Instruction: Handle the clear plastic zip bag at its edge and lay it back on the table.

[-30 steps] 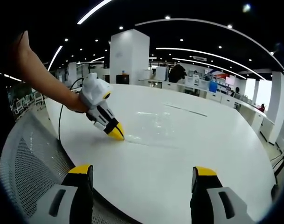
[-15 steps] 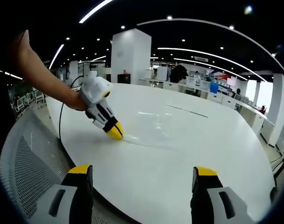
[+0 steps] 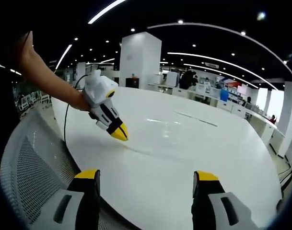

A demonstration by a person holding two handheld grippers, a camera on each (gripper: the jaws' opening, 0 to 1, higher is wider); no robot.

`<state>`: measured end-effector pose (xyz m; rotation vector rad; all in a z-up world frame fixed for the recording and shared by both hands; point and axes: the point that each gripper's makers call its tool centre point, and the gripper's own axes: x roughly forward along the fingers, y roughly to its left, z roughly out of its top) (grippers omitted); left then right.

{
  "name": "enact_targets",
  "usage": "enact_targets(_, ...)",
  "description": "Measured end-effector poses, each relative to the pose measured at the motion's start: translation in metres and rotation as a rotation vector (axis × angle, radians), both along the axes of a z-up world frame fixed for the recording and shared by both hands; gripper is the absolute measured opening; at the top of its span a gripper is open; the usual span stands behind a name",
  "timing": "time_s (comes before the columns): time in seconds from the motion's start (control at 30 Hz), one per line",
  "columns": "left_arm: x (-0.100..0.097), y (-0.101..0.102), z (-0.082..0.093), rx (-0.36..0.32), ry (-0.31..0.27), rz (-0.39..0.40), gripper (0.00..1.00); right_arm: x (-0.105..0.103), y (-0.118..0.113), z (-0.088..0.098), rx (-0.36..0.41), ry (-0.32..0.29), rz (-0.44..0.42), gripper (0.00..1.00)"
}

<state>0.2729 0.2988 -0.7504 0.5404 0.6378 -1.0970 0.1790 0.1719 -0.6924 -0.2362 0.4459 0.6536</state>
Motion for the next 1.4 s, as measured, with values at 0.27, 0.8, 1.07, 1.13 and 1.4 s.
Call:
enact_targets(0.27, -0.010, 0.000, 0.005, 0.002, -0.001, -0.020, 0.00, -0.004, 0.005, 0.000, -0.041, 0.015, 0.053, 0.75)
enact_targets(0.8, -0.024, 0.007, 0.014, 0.003, -0.020, -0.078, 0.00, 0.006, 0.022, 0.016, -0.107, -0.026, 0.147, 0.63)
enact_targets(1.07, -0.036, 0.013, 0.021, 0.006, -0.038, -0.094, 0.00, 0.012, 0.029, 0.021, -0.125, -0.039, 0.167, 0.59)
enact_targets(1.13, -0.038, 0.015, 0.023, 0.007, -0.043, -0.094, 0.00, 0.012, 0.032, 0.021, -0.135, -0.043, 0.182, 0.58)
enact_targets(1.4, -0.046, 0.018, 0.030, -0.002, -0.056, -0.093, 0.00, 0.018, 0.038, 0.019, -0.178, -0.050, 0.228, 0.54)
